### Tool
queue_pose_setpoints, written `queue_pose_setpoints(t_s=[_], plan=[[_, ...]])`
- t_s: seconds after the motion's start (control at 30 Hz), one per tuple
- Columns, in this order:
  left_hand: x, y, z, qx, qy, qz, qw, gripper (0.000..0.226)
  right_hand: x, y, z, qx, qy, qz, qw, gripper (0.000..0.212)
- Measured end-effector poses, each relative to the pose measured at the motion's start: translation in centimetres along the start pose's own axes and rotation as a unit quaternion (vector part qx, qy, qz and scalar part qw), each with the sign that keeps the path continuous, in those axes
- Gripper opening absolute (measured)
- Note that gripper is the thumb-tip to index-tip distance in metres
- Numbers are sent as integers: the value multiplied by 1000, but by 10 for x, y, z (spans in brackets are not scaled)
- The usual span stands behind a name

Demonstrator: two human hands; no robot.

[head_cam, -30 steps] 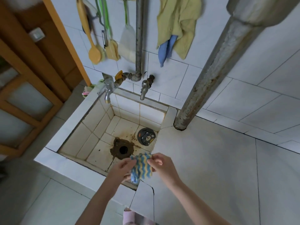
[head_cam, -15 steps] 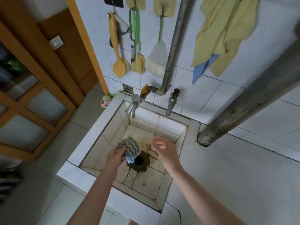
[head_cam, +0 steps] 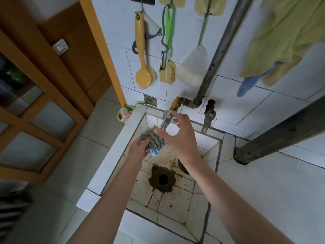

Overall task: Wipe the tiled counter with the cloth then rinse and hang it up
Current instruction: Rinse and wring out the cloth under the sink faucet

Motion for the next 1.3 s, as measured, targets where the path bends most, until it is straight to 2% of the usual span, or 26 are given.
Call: queue_pose_setpoints(t_s=[0.13,0.23,0.4,0.63,0.77,0.93,1.0,1.07,1.13,1.2,1.3], plan=[[-1,0,4,4,5,17,1000,27,-1,-2,-2,-33,17,-18,999,58],[-1,-2,6,13,6,36,999,28,-2,-3,-3,-28,22,-1,999,58],[0,-8,6,30,10,54,998,28,-7,0,-2,21,8,12,1000,64],[0,-12,3,21,12,56,998,27,-6,6,1,78,8,60,995,62],[0,-13,3,20,12,53,998,23,-6,5,0,85,-6,77,993,64],[6,-11,6,22,19,59,998,30,-14,6,-1,95,-17,107,990,60],[9,-10,7,29,22,55,998,31,-33,12,-7,69,-63,151,984,57],[13,-11,8,39,27,54,997,34,-65,17,-16,38,-113,126,985,46],[16,-12,9,50,31,66,996,35,-99,12,-26,52,-177,93,978,38],[17,-14,8,64,28,78,995,33,-124,0,-32,72,-253,119,957,37],[17,-17,8,83,14,105,991,28,-135,-15,-30,81,-312,170,931,39]])
Point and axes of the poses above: each hand's wrist, its own z-axis towards the middle knuckle, its own y-axis out of the back of the hand, x = y × z, the point moved 8 cm from there along z, towards the middle knuckle, and after that the axes turned 7 degrees about z, right-handed, at the moved point
